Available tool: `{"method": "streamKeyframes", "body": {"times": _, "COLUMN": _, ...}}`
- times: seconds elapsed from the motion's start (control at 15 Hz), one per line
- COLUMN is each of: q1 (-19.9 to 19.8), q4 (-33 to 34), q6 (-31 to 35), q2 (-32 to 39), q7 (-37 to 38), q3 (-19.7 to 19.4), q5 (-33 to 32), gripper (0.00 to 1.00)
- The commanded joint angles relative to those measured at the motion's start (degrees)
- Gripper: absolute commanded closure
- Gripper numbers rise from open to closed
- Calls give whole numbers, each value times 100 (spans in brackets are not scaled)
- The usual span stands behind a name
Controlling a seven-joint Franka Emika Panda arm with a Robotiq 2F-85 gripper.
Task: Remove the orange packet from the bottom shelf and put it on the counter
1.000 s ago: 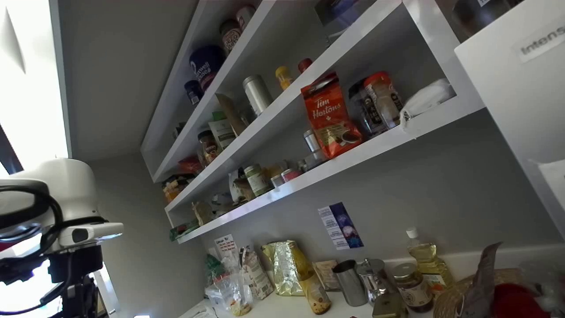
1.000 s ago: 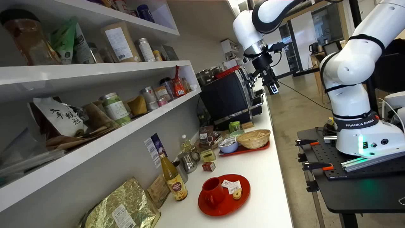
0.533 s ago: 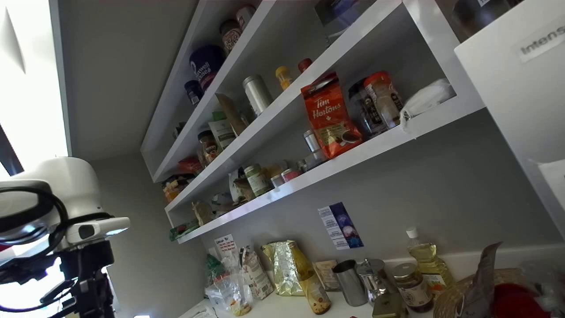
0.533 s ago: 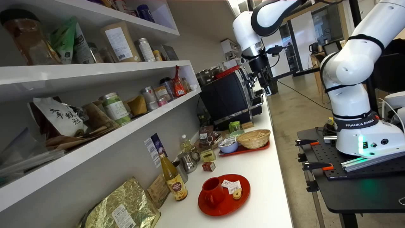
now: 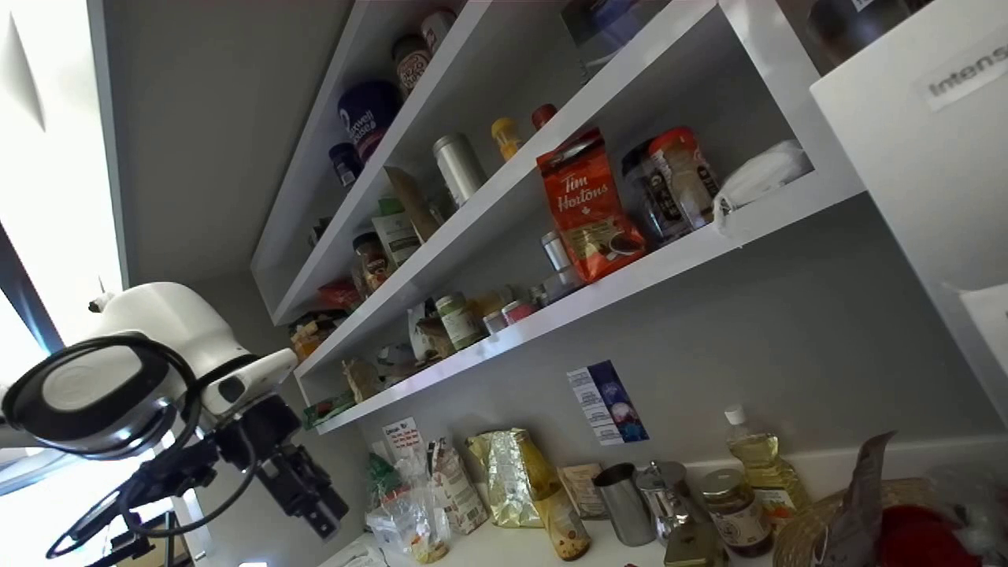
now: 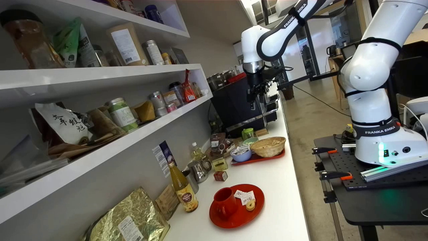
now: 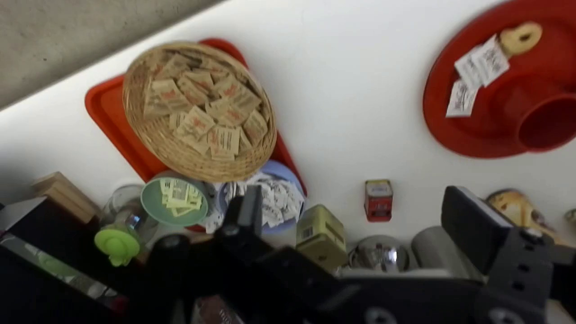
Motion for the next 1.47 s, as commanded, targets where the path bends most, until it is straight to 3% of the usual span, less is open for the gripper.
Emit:
{"method": "streamKeyframes", "body": {"times": 0.0, "q1": -474, "q4": 567, "q6": 1191, "q2": 1031, "q7": 698, "q3": 376, "q5": -395, "gripper": 0}}
{"method": "streamKeyframes", "body": {"times": 0.27, "q1": -750, "q4": 1588, "q6": 1606, "q2": 2137, "q7": 1134, "q3": 658, "q5": -776, "gripper": 0}}
{"method": "streamKeyframes", "body": {"times": 0.67, "q1": -546, "q4": 3690, "q6": 1208, "q2": 3476, "q7": 1859, "q3": 475, "q5": -1517, "gripper": 0}}
{"method": "streamKeyframes", "body": {"times": 0.73, "q1": -724, "q4": 4005, "q6": 1029, "q2": 3561, "q7": 1843, "q3": 666, "q5": -1433, "gripper": 0}}
{"method": "streamKeyframes", "body": {"times": 0.8, "q1": -375, "q4": 4281, "q6": 800, "q2": 3607, "q7": 1951, "q3": 321, "q5": -1539, "gripper": 0}}
{"method": "streamKeyframes", "body": {"times": 0.93, "q1": -219, "q4": 4667, "q6": 594, "q2": 3627, "q7": 1899, "q3": 137, "q5": -1514, "gripper": 0}}
{"method": "streamKeyframes", "body": {"times": 1.4, "q1": -40, "q4": 6027, "q6": 42, "q2": 4146, "q7": 2061, "q3": -391, "q5": -1701, "gripper": 0}}
